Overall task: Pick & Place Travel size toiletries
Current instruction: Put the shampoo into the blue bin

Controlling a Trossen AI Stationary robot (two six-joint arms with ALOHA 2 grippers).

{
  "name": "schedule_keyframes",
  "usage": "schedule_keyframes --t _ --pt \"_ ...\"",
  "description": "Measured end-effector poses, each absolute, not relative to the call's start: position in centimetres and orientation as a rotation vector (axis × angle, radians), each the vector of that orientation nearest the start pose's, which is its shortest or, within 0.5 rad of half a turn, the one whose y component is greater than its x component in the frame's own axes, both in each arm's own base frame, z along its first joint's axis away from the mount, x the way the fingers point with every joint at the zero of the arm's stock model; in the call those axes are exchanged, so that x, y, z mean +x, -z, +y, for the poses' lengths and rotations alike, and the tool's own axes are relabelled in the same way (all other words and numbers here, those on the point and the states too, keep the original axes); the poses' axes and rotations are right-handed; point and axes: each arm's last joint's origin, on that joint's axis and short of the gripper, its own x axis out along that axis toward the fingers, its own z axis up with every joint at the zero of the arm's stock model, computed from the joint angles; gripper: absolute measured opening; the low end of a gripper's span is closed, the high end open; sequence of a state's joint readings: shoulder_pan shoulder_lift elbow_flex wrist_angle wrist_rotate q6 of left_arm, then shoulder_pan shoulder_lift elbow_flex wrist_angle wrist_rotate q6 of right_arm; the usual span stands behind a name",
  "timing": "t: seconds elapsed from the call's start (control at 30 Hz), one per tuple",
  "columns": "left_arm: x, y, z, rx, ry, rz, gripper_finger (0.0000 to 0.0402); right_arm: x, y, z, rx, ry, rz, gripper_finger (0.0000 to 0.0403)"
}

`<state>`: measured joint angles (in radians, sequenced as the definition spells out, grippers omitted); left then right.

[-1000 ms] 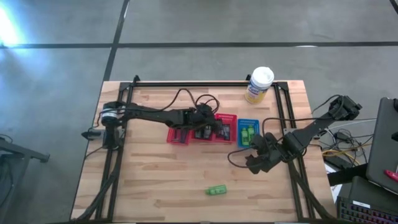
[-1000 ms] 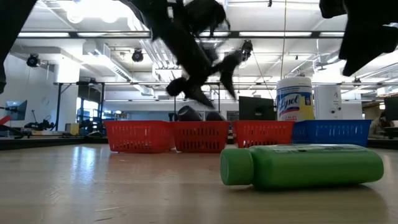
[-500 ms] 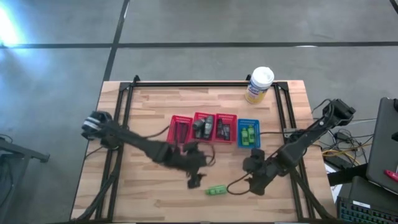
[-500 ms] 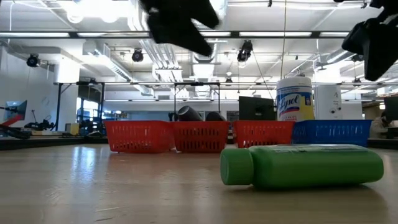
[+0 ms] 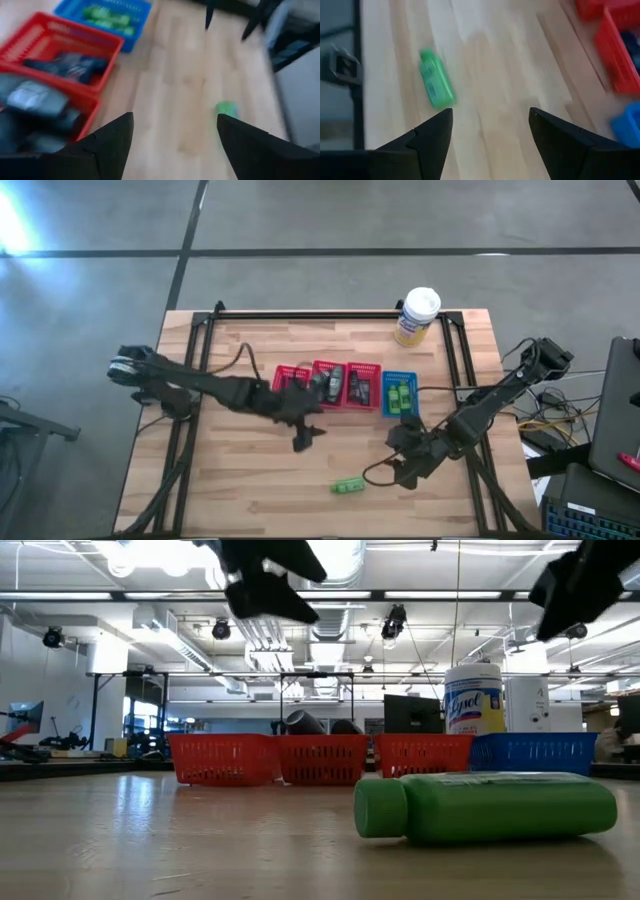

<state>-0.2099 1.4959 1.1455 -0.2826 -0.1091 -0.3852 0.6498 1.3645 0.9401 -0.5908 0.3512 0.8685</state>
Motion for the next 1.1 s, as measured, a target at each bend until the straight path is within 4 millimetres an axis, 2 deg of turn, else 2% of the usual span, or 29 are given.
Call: schedule_keyframes --t 0.13,0.23,0.4,0.53,0.67,0.9,1.1 --pt "31.1 -26.3 -3.7 -0.382 0.164 0.443 0.0291 22.6 -23.3 15.1 0.336 0.140 0.877 0.0269" --pt "28.7 -25.9 -2.4 -0.406 0.239 0.334 0.0291 23.0 -23.5 14.7 0.360 0.161 0.867 0.0278" --pt "22.8 -25.0 -1.2 -0.372 0.111 0.276 0.0291 23.1 -24.3 14.0 0.372 0.173 0.851 0.0296" --pt "18.1 -23.9 -0.7 -0.365 0.004 0.176 0.0291 23.3 -24.4 13.7 0.314 0.153 0.846 0.0311" --pt "14.8 -22.1 -0.4 -0.357 -0.042 0.092 0.0291 23.5 -24.6 13.5 0.327 0.177 0.820 0.0325" --pt "12.0 -20.4 -0.2 -0.257 -0.035 -0.020 0.0291 24.1 -25.2 13.2 0.301 0.318 0.635 0.0349" --pt "10.9 -18.6 -0.2 -0.264 -0.047 -0.049 0.0291 24.1 -25.1 13.2 0.300 0.335 0.613 0.0363"
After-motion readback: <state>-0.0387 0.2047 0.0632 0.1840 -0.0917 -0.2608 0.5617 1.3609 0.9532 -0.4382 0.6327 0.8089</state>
